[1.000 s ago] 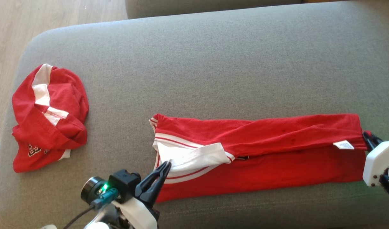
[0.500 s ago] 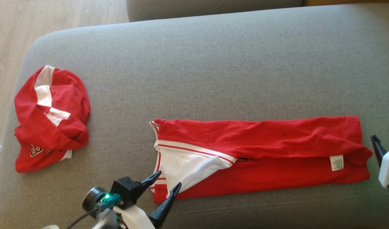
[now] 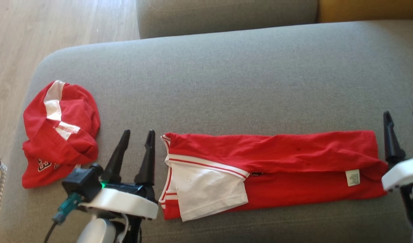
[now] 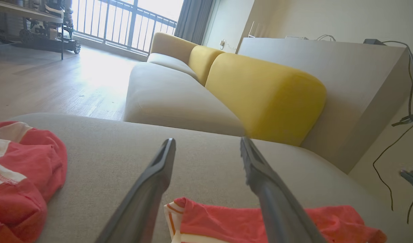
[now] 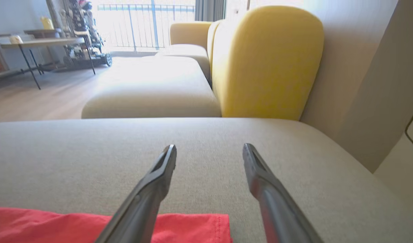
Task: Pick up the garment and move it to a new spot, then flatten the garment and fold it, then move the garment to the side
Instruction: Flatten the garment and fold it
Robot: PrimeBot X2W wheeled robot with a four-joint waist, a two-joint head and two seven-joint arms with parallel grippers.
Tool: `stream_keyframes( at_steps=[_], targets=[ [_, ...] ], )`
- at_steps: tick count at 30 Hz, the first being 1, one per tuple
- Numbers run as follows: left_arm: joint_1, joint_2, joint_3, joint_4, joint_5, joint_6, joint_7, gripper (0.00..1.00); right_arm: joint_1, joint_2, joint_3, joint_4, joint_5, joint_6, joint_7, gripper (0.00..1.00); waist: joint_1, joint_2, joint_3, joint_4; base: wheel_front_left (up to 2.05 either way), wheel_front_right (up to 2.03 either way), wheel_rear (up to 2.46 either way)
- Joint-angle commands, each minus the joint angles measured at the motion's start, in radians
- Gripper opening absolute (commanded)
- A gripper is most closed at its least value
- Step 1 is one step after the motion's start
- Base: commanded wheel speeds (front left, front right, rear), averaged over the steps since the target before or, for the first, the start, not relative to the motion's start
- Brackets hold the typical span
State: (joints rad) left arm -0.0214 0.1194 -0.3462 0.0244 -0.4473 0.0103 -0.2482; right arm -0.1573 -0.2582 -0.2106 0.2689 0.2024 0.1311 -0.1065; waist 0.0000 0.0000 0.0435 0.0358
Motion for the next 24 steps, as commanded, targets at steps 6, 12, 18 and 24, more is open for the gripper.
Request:
stream_keyframes(
  at_steps=[6, 12, 18, 24],
  targets=[
    [-0.013, -0.057, 0.13, -0.058, 0.079, -0.003, -0.013, 1.0, 0.079, 0.059, 0.036, -0.117, -0.006, 0.0, -0.122, 1.0, 0.0, 0.0, -0.037, -0.001, 0.0, 0.0, 0.0],
    [0.041, -0.069, 0.144, -0.062, 0.074, 0.031, -0.013, 1.0, 0.128, 0.127, 0.03, -0.128, -0.034, 0.0, -0.147, 1.0, 0.0, 0.0, -0.045, 0.0, 0.0, 0.0, 0.0],
    [0.078, -0.069, 0.098, -0.049, 0.075, 0.048, -0.013, 1.0, 0.148, 0.151, 0.022, -0.103, -0.057, 0.0, -0.152, 1.0, 0.0, 0.0, -0.047, 0.005, 0.0, 0.0, 0.0],
    [0.077, -0.069, 0.08, -0.038, 0.074, 0.046, -0.013, 1.0, 0.136, 0.169, -0.068, 0.015, -0.072, 0.0, -0.134, 1.0, 0.0, 0.0, -0.042, 0.013, 0.0, 0.0, 0.0]
  ],
)
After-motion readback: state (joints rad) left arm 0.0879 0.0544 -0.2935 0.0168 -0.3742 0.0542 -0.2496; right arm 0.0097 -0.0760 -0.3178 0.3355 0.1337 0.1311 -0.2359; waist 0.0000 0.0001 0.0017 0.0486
